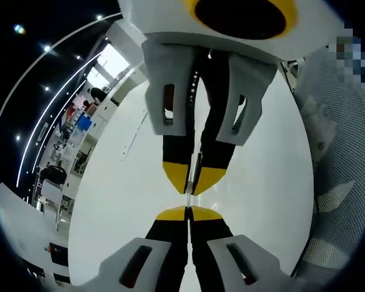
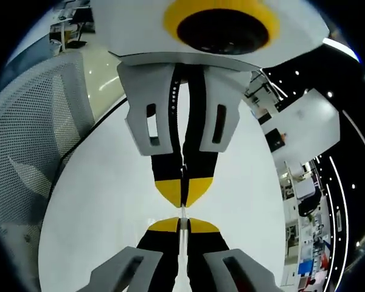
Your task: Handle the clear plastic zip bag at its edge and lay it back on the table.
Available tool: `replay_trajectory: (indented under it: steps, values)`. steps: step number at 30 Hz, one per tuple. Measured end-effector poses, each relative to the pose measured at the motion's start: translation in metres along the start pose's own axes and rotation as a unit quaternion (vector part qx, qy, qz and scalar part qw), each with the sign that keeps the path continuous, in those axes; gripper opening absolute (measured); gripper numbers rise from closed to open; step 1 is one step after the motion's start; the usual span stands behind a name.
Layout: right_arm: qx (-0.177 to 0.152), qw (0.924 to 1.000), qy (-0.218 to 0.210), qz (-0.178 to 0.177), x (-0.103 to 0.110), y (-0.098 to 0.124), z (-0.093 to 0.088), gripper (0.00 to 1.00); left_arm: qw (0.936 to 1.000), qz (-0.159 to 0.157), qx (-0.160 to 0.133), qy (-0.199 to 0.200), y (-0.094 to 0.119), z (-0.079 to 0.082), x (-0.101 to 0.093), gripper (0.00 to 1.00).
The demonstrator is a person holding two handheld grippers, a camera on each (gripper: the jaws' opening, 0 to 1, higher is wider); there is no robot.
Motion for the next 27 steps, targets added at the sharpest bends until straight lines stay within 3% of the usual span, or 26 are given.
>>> replay_trajectory:
  steps: [27]
  values:
    - [0.013, 0.9999, 0.002, 0.004, 0.006, 0.005, -0.01, 0.0, 0.9999, -0.004, 0.013, 0.008, 0.003, -0.012, -0.005, 0.0]
Point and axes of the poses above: the point that each gripper's makers call its tool centre point, and the gripper's own axes: y roughly backward along the fingers, x roughly to its left, z roughly out of its top, the point moved 2 cm from there along y, roughly backward along the fingers, and after that the axes turned 2 degrees about z, right-handed, at the moved point
